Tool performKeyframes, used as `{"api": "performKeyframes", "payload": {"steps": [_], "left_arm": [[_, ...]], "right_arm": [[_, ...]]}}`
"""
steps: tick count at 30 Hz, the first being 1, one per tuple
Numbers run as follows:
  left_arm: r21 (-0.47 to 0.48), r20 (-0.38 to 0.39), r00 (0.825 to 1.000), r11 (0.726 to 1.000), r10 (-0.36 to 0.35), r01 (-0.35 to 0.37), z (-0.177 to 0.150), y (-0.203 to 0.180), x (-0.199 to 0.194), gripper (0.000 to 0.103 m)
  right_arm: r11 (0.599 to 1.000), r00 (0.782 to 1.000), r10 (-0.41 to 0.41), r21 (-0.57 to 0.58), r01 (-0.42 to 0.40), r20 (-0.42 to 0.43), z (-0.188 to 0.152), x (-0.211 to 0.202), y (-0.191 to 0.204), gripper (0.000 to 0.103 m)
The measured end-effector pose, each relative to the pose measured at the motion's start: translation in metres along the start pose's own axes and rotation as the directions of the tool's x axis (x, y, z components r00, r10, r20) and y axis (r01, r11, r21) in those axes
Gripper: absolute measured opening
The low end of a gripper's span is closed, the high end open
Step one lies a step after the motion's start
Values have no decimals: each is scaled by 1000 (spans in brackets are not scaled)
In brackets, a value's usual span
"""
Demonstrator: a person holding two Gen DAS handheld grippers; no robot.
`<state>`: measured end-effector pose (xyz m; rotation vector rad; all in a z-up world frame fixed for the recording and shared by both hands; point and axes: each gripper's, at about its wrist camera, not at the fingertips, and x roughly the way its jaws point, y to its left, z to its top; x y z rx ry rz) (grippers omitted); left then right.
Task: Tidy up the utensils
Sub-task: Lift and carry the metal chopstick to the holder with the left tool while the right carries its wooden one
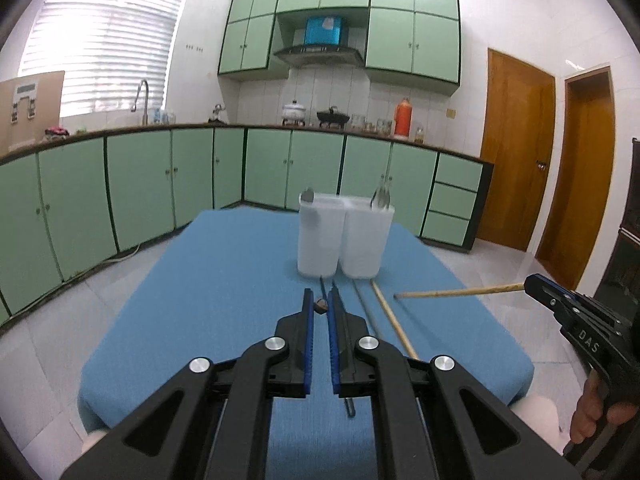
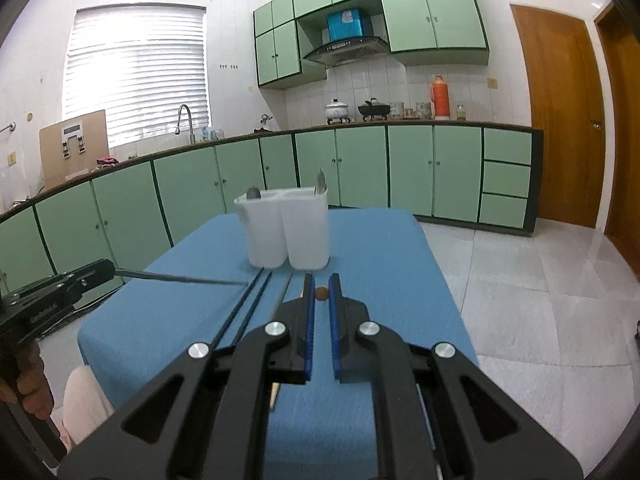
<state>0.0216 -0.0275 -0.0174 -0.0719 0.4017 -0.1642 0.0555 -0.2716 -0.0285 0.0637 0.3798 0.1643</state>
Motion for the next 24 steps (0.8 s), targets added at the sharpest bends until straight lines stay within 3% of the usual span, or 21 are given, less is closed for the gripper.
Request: {"api": "performKeyframes", "payload": {"steps": [8,24], "left_arm": [[19,31,999,1000,-17,16,41,1,12,7],[32,21,997,997,-71,70,105,2,53,6]], "right_arm": [[999,1000,0,-50,0,-7,46,14,-6,6],[990,992,101,-86,-107,-74,114,48,-13,6]]}}
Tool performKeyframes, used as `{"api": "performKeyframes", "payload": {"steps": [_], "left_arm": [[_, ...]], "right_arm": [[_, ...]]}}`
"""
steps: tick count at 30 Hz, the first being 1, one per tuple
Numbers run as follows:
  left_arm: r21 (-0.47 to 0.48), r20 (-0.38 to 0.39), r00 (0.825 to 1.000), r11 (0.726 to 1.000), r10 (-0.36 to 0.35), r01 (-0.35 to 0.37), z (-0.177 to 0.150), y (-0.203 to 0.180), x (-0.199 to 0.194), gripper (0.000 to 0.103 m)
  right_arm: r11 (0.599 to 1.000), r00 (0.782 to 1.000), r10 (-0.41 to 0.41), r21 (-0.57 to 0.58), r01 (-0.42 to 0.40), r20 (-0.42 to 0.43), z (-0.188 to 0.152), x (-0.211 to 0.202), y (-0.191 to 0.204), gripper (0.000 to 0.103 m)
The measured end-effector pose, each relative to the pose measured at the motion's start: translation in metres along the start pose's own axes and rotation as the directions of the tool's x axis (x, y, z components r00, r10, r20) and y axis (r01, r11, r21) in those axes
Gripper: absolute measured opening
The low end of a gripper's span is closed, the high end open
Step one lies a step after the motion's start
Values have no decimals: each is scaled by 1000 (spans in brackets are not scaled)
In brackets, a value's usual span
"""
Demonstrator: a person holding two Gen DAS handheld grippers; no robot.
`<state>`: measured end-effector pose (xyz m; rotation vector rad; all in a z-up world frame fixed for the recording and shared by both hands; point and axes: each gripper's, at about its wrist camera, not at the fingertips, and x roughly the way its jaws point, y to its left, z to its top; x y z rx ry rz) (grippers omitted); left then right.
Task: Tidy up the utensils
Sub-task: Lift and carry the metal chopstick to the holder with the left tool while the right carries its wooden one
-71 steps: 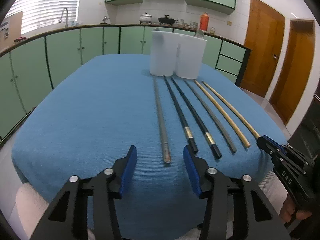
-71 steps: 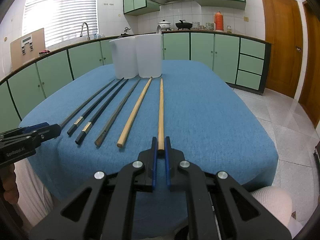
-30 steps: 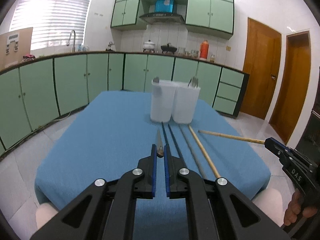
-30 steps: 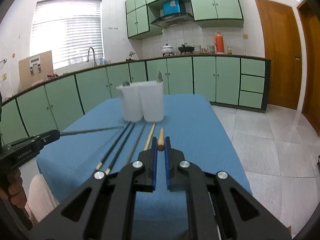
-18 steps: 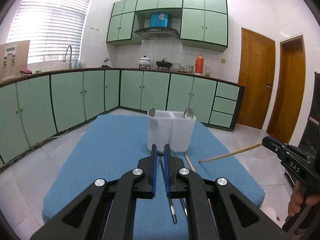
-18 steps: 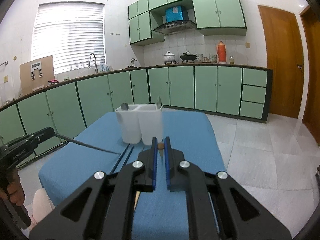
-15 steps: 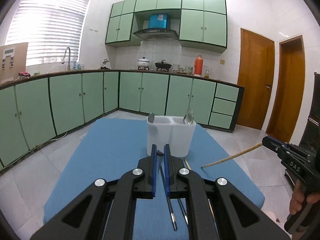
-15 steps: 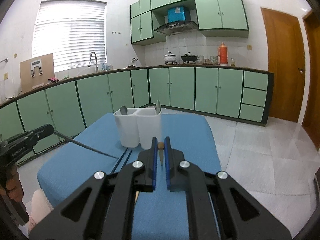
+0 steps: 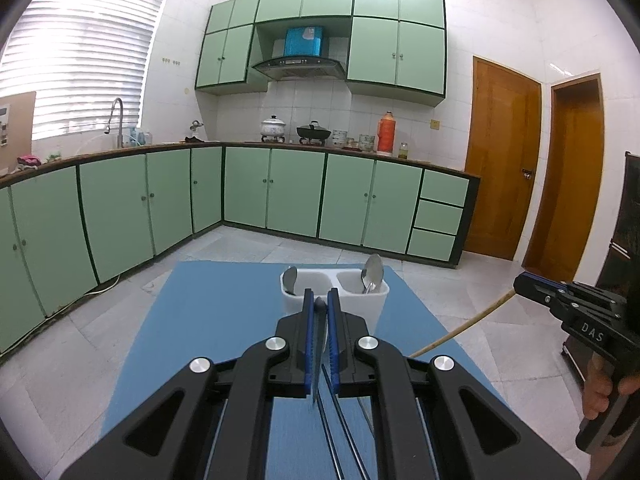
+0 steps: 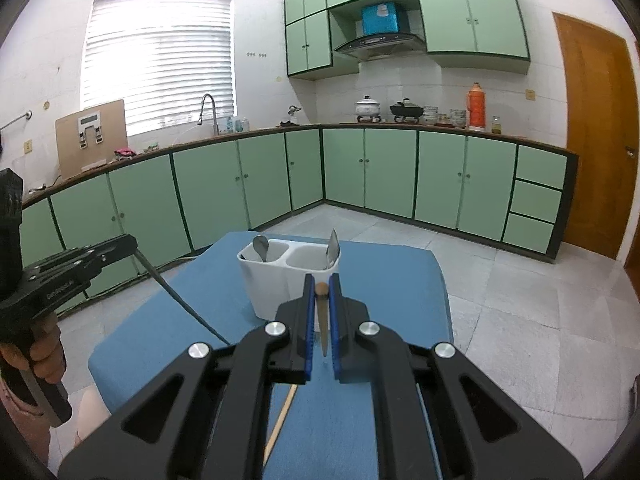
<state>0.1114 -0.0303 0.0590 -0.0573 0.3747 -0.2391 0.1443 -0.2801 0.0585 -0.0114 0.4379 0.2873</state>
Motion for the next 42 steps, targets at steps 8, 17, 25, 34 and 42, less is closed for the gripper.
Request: {"api": "performKeyframes", "payload": {"steps": [8,17,25,34,42], "left_arm": [[16,80,997,1000,1,-2,34,5,-7,5],[32,155,988,999,-28,24,83,1,2,5],[47,249,968,999,-25,13,136,-5,30,5],[30,223,975,1000,-12,6,147,-3,110,5],[18,132,991,1000,16,-18,113,7,171,5]], "right_arm": [[998,997,62,-2,-62,49,39,-11,-5,6],[996,990,91,-26,-89,104,95,-7,-7,6],[996,994,79,-48,-76,70,127,29,-6,6],[997,997,69,-43,-71,-47,122,95,-4,6],[996,989,83,-19,-86,-122,103,144,-3,6]]}}
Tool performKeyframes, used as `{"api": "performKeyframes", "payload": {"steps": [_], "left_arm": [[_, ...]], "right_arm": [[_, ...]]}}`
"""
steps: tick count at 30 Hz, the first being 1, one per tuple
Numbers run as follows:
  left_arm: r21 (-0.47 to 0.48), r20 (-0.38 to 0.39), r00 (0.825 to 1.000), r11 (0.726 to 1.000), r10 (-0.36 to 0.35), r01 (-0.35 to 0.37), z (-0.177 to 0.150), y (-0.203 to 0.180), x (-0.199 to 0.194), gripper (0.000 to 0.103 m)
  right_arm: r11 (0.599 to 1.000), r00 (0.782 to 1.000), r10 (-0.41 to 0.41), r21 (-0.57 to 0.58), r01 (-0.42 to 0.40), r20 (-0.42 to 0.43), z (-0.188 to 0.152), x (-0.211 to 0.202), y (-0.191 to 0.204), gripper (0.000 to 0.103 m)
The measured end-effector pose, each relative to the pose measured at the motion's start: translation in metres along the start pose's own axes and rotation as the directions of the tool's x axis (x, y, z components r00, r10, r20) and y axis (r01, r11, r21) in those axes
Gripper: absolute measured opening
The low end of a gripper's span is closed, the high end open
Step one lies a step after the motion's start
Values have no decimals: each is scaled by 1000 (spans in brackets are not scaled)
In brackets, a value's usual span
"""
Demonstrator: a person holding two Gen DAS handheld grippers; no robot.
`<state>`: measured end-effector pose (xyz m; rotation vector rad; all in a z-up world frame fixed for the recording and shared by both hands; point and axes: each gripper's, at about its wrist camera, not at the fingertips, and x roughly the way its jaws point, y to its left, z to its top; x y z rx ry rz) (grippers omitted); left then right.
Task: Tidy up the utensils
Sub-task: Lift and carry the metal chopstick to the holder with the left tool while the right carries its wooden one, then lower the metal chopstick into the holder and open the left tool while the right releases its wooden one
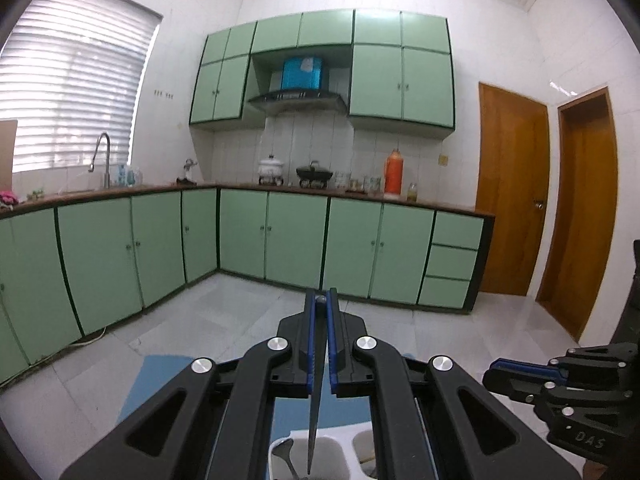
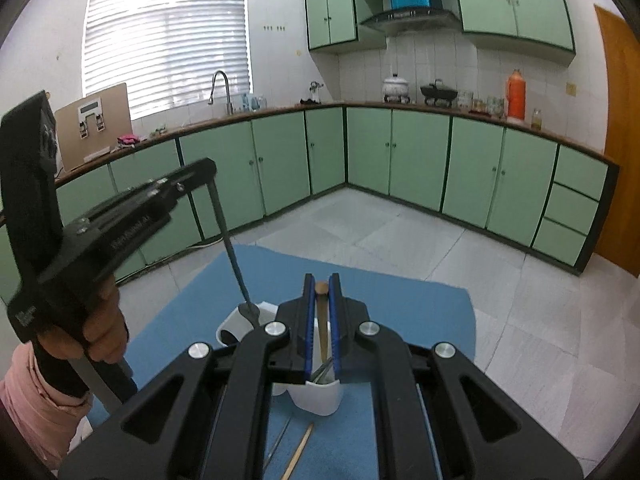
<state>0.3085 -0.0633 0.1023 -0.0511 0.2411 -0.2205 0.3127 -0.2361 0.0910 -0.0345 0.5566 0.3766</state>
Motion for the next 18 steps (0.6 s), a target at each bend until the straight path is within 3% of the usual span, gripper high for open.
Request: {"api": "performKeyframes", "payload": {"steps": [6,18], "left_arm": [[-4,-42,999,1000,11,-12,-22,5,15,5],[-29,-67,997,999,25,-27,-39,22,5,9]], "right_arm": [[1000,999,15,13,-15,-28,-9,23,0,6],[999,1000,-26,48,27,-8,-28,14,-10,10]]}}
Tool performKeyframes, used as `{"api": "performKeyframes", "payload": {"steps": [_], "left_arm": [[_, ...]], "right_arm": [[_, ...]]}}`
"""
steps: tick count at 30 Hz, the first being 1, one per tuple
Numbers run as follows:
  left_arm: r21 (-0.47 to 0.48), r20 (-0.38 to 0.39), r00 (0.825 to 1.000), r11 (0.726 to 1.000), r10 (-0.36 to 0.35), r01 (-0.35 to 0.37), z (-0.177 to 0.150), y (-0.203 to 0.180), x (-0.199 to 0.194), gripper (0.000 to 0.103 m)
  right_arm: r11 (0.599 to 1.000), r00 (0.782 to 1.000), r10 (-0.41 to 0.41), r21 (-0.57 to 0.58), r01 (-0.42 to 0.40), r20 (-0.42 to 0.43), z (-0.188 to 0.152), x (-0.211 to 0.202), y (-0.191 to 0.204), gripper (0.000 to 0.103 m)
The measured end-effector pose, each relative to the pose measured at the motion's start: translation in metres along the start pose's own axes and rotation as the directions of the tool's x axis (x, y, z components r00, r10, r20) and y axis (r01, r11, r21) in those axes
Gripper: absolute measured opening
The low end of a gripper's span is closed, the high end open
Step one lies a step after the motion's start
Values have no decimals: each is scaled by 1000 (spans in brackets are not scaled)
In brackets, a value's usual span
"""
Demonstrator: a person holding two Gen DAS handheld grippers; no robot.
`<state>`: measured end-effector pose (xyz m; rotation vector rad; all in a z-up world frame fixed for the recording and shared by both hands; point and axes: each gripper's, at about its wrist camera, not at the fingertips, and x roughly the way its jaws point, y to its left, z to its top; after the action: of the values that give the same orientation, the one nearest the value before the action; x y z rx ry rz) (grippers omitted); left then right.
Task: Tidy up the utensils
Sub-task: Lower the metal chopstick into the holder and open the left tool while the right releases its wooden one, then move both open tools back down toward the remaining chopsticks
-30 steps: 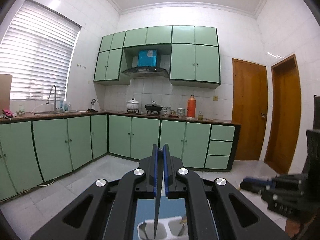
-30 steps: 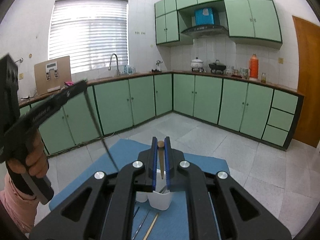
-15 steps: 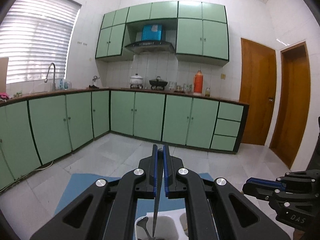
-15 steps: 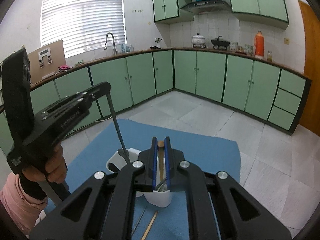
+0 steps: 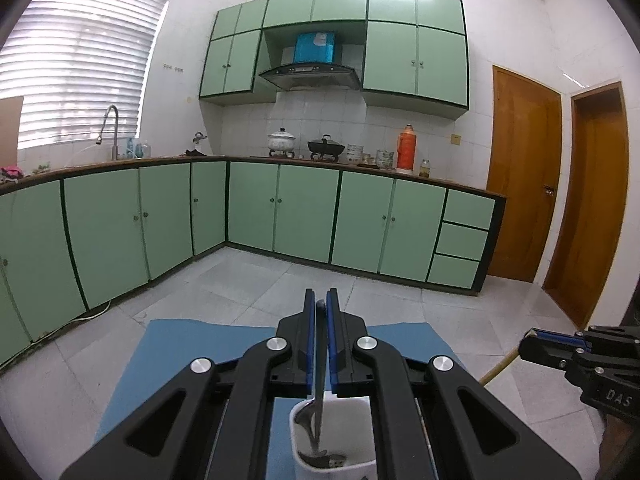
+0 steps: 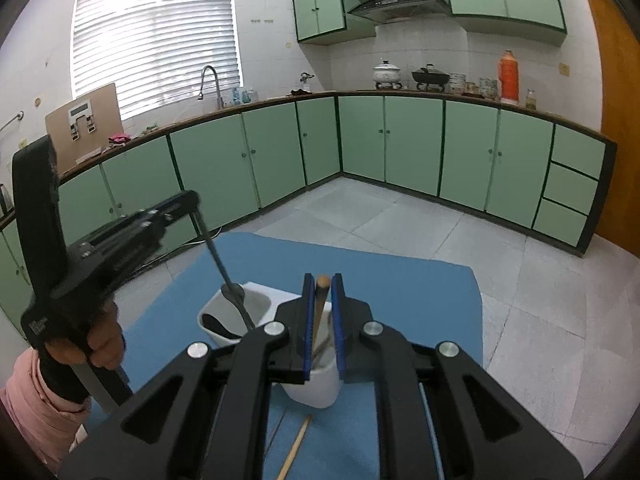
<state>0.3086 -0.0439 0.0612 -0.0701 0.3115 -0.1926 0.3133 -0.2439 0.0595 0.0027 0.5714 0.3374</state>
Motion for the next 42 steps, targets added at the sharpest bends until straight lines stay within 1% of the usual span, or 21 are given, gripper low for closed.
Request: {"api": "performKeyframes", "payload": {"steps": [1,3,4,5,7,9,11,15,18,19,21,24,25,27,29,32,35,38,39,42], "left_arm": [[-1,3,1000,1000,4,-4,0,2,-2,11],[-8,5,1000,1000,7,-7,1,6,-4,27],[-12,8,1000,1000,9,-9,1,7,-5,30],[-14,10,1000,1000,14,-13,1,9,-5,32],[-22,6,1000,1000,18,-18,1,13,-7,38],[-37,12,1000,999,17,-16,2,17,-11,50],[-48,26,1000,999,11,-10,2,20,-18,55],[-58,47,999,998,13,-10,-2,24,-35,63],[-59,63,998,998,25,-22,-7,28,-48,68],[-53,70,997,998,32,-28,-10,29,-54,70],[-54,72,997,998,33,-29,-15,30,-63,77],[-60,69,997,998,39,-34,-25,33,-77,83],[-62,63,997,997,40,-37,-30,33,-83,84],[-65,44,998,997,52,-49,-43,33,-93,90],[-65,24,998,997,53,-51,-54,32,-101,92],[-45,-27,998,997,63,-65,-81,27,-114,94],[-30,-60,996,997,64,-66,-106,22,-127,94],[4,-69,995,997,77,-77,-129,15,-142,97],[18,-84,993,996,88,-87,-140,12,-147,97],[32,-131,988,996,83,-79,-161,5,-157,97]], "right_arm": [[1000,1000,-10,3,10,-1,-3,-1,-2,12],[1000,1000,-20,14,20,-5,-7,0,-6,14],[1000,1000,-20,24,20,-6,-9,0,-9,17],[999,1000,-22,38,22,-7,-10,0,-13,26],[998,1000,-30,58,30,1,-13,-3,-17,37],[997,999,-31,67,30,17,-16,-10,-21,39],[997,999,-33,77,31,30,-19,-16,-25,44],[995,998,-38,94,33,44,-33,-28,-28,49],[994,997,-53,98,47,54,-46,-36,-27,59],[994,997,-55,100,49,56,-50,-38,-26,65],[993,996,-59,104,52,60,-59,-43,-26,67],[991,995,-68,122,59,68,-73,-51,-26,73],[990,995,-67,128,57,72,-78,-54,-25,74],[990,995,-65,132,54,77,-90,-60,-21,75],[989,993,-84,129,72,83,-106,-66,-14,77],[986,989,-121,127,109,86,-126,-72,-5,78],[982,986,-149,128,138,79,-152,-77,6,78],[980,984,-170,115,163,57,-177,-79,17,78],[979,983,-177,112,172,44,-186,-80,21,78],[979,987,-159,129,158,-1,-206,-83,27,77]]}}
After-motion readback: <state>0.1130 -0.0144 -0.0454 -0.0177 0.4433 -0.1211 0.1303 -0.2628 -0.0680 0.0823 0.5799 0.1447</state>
